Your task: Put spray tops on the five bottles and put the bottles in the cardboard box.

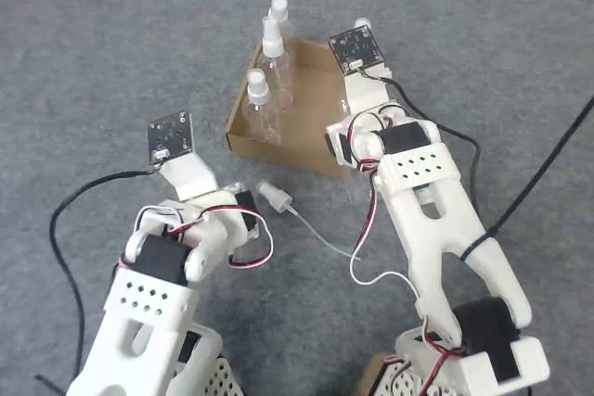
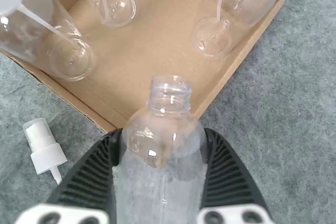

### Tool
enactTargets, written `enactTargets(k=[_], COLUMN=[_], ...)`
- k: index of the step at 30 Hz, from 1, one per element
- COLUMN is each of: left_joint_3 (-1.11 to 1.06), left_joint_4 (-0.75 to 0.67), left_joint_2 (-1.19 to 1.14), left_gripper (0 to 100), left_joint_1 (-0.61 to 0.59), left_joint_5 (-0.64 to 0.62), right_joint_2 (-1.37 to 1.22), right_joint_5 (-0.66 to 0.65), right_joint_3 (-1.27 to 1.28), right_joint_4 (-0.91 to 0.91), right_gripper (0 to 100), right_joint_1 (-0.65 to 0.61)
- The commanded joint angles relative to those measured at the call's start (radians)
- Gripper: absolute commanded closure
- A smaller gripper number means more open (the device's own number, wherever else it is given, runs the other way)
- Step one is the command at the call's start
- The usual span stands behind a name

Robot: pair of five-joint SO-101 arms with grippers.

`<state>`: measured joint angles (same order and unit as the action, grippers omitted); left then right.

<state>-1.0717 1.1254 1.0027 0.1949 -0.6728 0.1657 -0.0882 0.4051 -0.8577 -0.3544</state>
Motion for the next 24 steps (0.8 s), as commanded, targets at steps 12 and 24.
enactTargets(k=[12,24], left_joint_3=[0.008,0.176], left_joint_4=[-0.086,-0.117], left_joint_2=[-0.071,-0.453], left_gripper=[82,82], left_joint_1=[0.06,0.055], left_joint_5=[-0.081,-0.158], right_joint_2=[0.065,0.065], right_joint_5=[0.002,0.002], right_joint_3=[-0.043,-0.043], right_joint_4=[0.021,0.021], right_gripper=[98.5,98.5], right_joint_1=[0.016,0.016])
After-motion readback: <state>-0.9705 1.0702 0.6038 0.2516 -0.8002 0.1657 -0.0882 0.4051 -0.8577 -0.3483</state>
